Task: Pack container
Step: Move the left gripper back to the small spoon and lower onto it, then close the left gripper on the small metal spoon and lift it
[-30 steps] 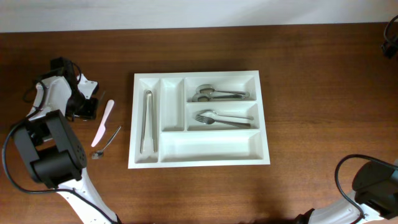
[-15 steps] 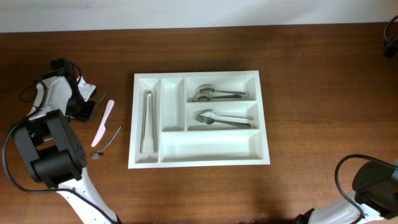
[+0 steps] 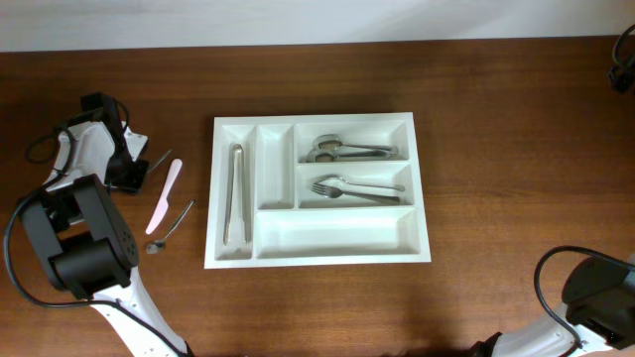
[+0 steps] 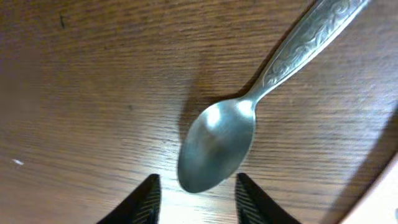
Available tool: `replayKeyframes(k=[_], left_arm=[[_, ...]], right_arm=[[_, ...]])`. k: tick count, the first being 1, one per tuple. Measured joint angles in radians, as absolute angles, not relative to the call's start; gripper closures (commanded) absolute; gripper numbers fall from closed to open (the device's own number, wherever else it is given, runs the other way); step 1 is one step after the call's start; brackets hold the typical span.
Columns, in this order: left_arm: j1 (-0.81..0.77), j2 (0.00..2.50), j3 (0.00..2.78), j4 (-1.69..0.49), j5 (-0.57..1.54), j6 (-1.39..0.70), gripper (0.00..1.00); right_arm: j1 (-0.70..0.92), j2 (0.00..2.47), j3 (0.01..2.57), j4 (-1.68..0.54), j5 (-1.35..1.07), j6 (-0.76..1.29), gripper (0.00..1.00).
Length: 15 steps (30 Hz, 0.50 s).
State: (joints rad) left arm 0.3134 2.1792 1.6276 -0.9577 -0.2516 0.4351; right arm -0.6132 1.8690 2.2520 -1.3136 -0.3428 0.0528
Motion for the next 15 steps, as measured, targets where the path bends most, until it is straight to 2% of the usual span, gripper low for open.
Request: replayKeyframes(k=[9, 15], left_arm=[[0.314, 2.183, 1.628, -0.983, -0.114, 0.127, 0.51], [0.358, 2.183, 1.628, -0.977, 0.055, -0.013, 0.56]], right_arm=[[-0.613, 1.869, 2.252, -1.314, -0.343, 0.053, 0.01], [-0.613, 1.869, 2.252, -1.314, -0.343, 0.053, 0.01]])
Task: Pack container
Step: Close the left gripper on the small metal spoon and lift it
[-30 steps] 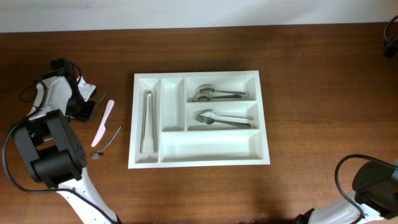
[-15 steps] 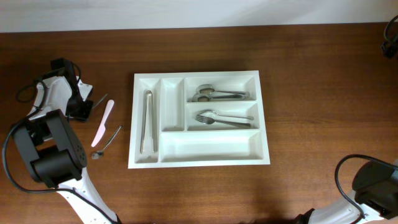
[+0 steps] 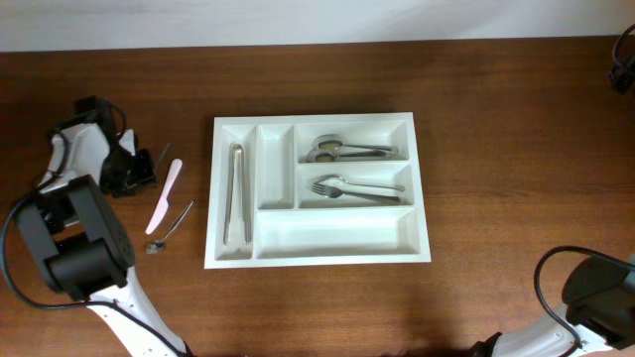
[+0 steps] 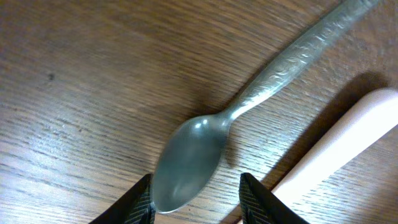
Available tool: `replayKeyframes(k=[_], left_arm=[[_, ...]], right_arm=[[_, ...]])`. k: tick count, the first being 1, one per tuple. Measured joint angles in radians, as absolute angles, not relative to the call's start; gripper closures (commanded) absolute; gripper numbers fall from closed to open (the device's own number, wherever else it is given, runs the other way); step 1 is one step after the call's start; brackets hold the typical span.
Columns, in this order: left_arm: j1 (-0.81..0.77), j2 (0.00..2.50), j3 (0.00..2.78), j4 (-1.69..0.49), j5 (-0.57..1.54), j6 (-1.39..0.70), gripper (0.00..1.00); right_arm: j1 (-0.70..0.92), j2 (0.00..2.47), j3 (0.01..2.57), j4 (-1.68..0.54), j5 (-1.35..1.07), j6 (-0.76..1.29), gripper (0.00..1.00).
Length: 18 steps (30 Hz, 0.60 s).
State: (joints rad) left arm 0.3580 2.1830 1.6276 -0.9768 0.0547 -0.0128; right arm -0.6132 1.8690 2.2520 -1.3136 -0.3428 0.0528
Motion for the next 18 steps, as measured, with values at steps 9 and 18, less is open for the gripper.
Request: replayKeyframes(k=[9, 18], left_arm=[[0.517, 2.183, 1.628, -0.979, 0.298, -0.062, 0.50], [0.575, 2.183, 1.627, -0.933, 0.517, -0.072, 0.41]], right_arm=[[-0.613, 1.869, 2.252, -1.314, -0.343, 0.053, 0.01], [-0.613, 1.869, 2.252, -1.314, -0.343, 0.054, 0.01]])
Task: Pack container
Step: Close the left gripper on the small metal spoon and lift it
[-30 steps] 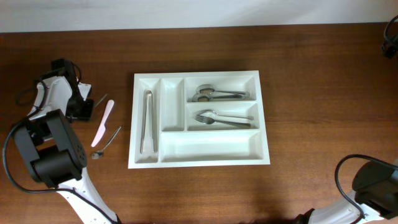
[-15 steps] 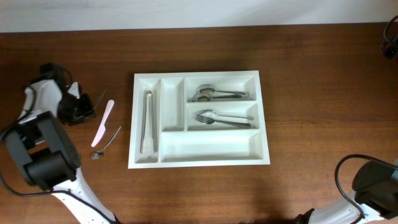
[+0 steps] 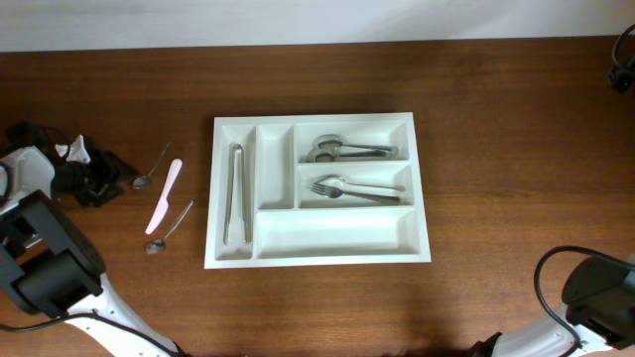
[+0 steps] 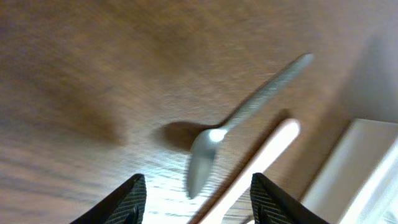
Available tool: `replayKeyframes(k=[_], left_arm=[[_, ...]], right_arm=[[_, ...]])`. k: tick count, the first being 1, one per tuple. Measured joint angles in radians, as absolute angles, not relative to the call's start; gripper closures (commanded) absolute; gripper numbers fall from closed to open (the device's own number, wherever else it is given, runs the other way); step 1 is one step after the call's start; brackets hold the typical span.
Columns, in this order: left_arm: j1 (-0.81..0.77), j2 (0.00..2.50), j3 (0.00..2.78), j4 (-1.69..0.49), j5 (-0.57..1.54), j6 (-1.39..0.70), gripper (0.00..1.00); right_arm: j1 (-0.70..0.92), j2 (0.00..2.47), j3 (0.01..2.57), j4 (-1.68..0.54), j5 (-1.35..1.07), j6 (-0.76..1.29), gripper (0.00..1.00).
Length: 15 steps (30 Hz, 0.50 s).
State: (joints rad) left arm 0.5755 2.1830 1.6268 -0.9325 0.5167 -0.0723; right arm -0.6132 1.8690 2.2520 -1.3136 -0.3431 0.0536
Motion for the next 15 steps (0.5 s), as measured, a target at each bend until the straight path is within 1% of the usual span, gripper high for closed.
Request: replayKeyframes(k=[5, 15], left_arm=[[0.575, 2.183, 1.626, -0.928, 0.577, -0.073, 0.40], [0.580, 2.183, 1.532, -0.842, 0.596, -0.084, 0.41]], right_arm=[[-0.613, 1.869, 2.252, -1.314, -0.343, 0.053, 0.01], [-0.613, 1.869, 2.252, -1.314, -0.343, 0.053, 0.01]])
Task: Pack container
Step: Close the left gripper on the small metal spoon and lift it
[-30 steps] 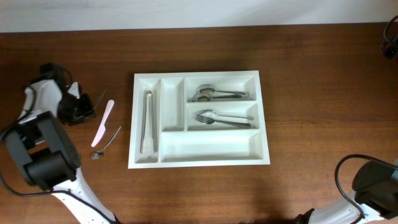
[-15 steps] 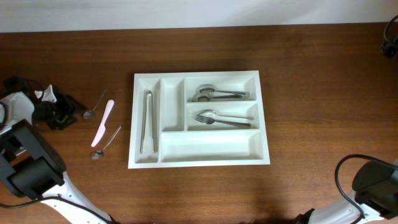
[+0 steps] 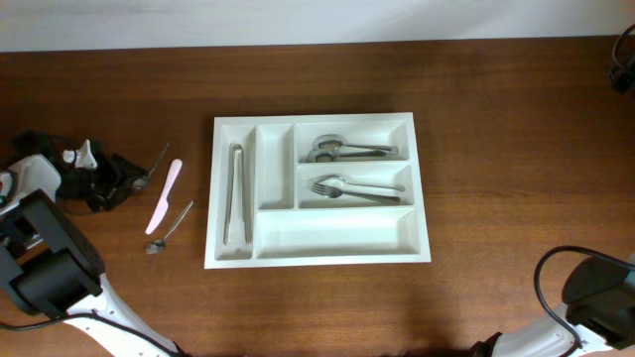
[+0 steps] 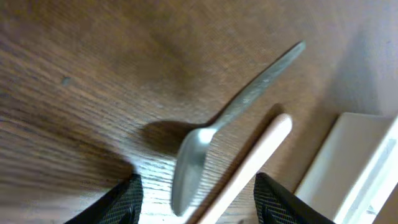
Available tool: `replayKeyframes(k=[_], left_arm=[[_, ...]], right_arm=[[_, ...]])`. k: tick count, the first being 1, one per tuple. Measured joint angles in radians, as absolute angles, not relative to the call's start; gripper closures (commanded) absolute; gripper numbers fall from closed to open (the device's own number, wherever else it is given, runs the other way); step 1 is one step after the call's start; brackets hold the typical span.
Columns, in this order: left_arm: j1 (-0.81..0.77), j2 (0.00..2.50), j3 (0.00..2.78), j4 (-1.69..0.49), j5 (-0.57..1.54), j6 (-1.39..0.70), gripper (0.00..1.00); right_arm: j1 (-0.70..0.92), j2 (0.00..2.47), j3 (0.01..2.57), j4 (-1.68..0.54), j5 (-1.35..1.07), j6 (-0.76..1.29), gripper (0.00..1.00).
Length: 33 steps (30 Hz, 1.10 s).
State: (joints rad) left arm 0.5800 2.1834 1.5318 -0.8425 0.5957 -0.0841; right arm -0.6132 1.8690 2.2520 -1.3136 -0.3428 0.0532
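Observation:
The white cutlery tray (image 3: 337,250) sits mid-table. It holds tongs (image 3: 236,193) in the left slot, spoons (image 3: 342,150) at upper right and forks (image 3: 355,187) below them. Left of it on the wood lie a patterned steel spoon (image 4: 189,168), a pink-handled utensil (image 3: 165,181) and a small spoon (image 3: 171,225). My left gripper (image 4: 199,208) is open and low over the table. Its fingertips (image 4: 127,199) flank the steel spoon's bowl and the pink handle (image 4: 252,162), holding nothing. My right gripper is out of view.
The tray's corner (image 4: 367,168) shows at the right of the left wrist view. The right arm's base (image 3: 595,297) stands at the front right corner. A dark object (image 3: 623,59) sits at the far right edge.
My left gripper has moved a little to the right, nearer the steel spoon, which now looks larger in the wrist view. It stays open. The cutlery has not moved.
My open left gripper first stood right over the steel spoon's bowl, then had turned slightly there. Half a second ago the arm was further left, with the spoon seen from a distance. Now it has come closer again. Nothing was picked up.

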Motion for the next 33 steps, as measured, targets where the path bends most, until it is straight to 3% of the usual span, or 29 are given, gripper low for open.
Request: replayKeyframes(k=[10, 21, 33], left_arm=[[0.586, 2.181, 1.498, -0.803, 0.611, -0.110, 0.62], [0.586, 2.183, 1.486, -0.790, 0.585, -0.119, 0.98], [0.586, 2.183, 1.485, -0.756, 0.607, -0.106, 0.98]], right_arm=[[-0.613, 1.869, 2.252, -1.314, -0.343, 0.054, 0.01], [-0.613, 1.869, 2.252, -1.314, -0.343, 0.054, 0.01], [-0.613, 1.869, 2.252, -1.314, -0.343, 0.054, 0.01]])
